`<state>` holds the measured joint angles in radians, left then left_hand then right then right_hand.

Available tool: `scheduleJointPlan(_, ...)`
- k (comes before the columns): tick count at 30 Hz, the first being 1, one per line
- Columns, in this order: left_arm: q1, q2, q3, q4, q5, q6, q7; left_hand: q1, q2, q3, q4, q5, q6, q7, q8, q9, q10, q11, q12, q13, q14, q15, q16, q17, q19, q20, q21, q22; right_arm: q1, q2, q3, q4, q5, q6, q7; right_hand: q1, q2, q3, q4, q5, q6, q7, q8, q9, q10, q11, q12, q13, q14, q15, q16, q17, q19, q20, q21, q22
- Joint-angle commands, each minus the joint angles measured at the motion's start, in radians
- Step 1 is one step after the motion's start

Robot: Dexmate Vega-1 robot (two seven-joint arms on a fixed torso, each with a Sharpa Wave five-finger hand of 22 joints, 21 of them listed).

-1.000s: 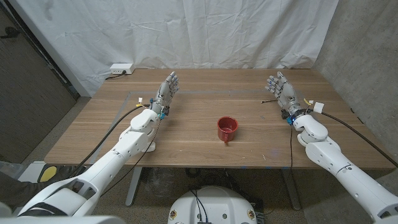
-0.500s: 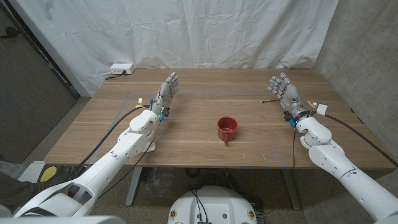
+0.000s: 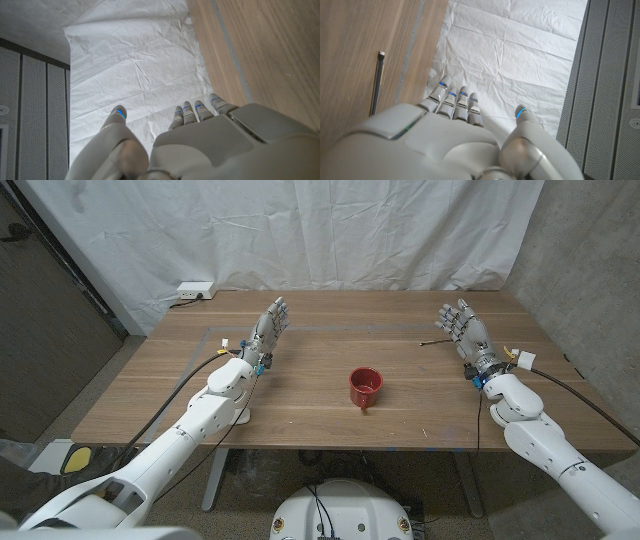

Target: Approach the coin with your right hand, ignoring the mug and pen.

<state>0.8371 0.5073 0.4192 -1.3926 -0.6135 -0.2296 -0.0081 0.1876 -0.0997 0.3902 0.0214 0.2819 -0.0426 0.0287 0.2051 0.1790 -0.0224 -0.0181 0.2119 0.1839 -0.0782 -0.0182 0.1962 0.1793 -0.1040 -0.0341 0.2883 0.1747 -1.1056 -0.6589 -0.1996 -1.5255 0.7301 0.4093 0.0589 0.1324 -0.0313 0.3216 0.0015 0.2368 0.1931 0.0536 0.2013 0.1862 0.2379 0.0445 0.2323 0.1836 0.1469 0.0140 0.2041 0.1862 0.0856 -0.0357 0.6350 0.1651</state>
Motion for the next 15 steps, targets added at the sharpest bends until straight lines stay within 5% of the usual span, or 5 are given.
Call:
scheduleJointPlan(1,0.006,0.012,0.002,-0.028,0.003,0.018,0.007,0.011,-0.001,0.000,-0.003,0.000,0.005,0.002,0.001,0.006,0.004,-0.004,0.001,0.003,-0.004,0.003,-0.003,0.003,-0.007,-0.062,-0.002,0.003,-0.053,-0.010,0.034,-0.018,0.009,0.036,0.003,0.009,0.001,0.001,-0.007,0.005,0.009,-0.007,0.000,0.002,0.017,-0.006,0.006,0.004,0.015,-0.007,0.006,0.001,0.017,-0.022,-0.005,0.006)
scheduleJointPlan(15,-0.009,0.005,0.013,-0.027,0.013,0.014,-0.003,0.016,0.004,-0.001,-0.004,-0.001,0.008,0.004,0.000,0.006,0.005,-0.001,0.000,0.003,-0.001,0.002,-0.004,0.003,0.003,-0.067,-0.004,0.002,-0.093,-0.039,0.061,-0.037,0.009,0.041,0.018,0.010,0.001,0.001,-0.009,0.006,0.011,-0.009,0.000,0.002,0.016,-0.006,0.004,0.004,0.020,-0.006,0.005,0.001,0.023,-0.026,-0.009,0.006)
